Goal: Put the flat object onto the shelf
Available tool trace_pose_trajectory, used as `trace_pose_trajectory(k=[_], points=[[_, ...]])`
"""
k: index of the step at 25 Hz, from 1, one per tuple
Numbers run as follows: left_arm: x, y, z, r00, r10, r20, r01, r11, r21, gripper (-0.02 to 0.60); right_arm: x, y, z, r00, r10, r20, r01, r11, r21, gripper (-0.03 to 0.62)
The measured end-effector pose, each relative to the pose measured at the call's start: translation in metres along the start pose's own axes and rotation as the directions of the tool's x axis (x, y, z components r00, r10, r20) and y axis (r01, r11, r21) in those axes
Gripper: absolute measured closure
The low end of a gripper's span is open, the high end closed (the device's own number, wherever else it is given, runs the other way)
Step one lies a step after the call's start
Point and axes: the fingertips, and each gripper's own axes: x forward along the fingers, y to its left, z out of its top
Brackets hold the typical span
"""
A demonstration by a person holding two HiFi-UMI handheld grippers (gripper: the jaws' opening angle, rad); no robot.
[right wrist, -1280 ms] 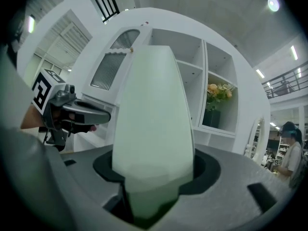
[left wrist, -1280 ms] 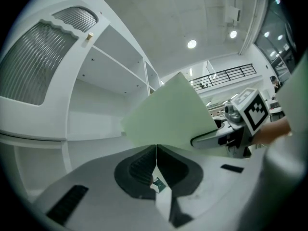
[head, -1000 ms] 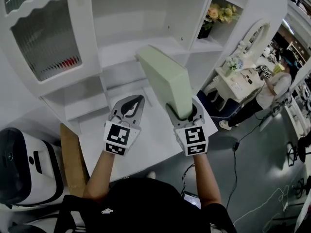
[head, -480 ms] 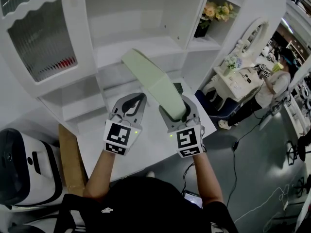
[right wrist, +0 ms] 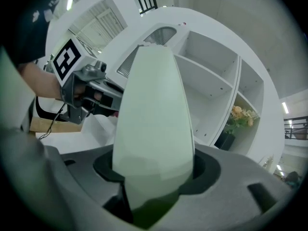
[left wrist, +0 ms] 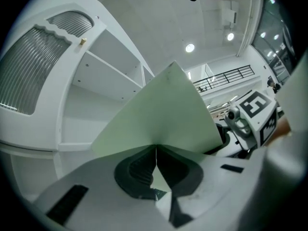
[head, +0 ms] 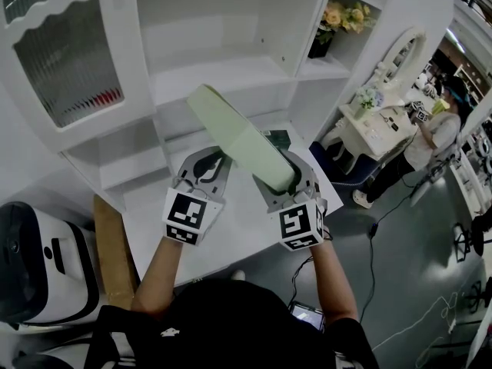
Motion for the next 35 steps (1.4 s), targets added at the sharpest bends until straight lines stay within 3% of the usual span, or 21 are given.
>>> trace_pose_trajectory(k=[15, 35], points=[[-0.006, -0.002, 0.015, 1.0, 0.007, 0.014, -0.007, 1.0, 0.015, 0.575, -0.01, -0.009, 0.017, 1.0, -0.014, 0.005, 0.014, 0.992, -0.129, 0.321], [-0.003, 0.012, 0.064, 0.997, 0.024, 0.075, -0.029, 0.998, 0.06, 0.575, -0.014, -0.042, 0.062, 0.997, -0.054, 0.049, 0.065, 0.964, -0.258, 0.322]])
